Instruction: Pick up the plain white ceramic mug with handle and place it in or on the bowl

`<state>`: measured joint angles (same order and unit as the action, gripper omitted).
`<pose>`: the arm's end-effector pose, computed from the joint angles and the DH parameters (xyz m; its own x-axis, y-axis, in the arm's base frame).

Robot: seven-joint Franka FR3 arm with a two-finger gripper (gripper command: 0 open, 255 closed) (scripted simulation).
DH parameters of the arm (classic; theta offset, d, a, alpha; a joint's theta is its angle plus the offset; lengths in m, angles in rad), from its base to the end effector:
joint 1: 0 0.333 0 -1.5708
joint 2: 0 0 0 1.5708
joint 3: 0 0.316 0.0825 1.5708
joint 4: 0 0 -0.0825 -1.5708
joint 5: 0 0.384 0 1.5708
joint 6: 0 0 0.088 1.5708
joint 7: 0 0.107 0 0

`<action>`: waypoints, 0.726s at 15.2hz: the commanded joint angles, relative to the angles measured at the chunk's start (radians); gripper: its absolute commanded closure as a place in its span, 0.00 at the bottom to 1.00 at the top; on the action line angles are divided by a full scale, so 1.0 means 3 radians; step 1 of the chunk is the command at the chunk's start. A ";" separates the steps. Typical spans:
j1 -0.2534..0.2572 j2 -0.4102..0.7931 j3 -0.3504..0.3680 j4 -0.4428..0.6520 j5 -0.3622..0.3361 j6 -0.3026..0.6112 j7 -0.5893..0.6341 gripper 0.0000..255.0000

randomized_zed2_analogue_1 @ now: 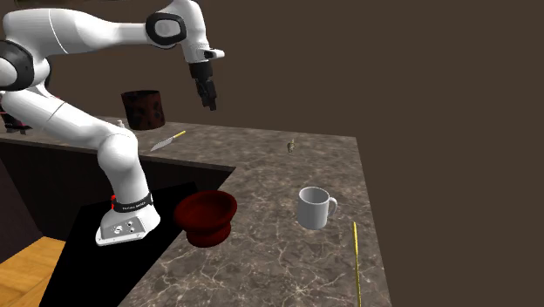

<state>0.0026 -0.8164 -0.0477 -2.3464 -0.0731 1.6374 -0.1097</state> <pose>0.3050 -0.0262 0.6103 0.9915 0.0808 0.1017 0.0760 -0.9959 0.0497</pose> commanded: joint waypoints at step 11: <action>-0.0131 0.0709 -0.0596 -0.0077 -0.0223 0.0882 -0.0524 0.00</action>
<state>-0.0340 -0.6342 -0.2068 -2.3740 -0.1357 1.8714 -0.2488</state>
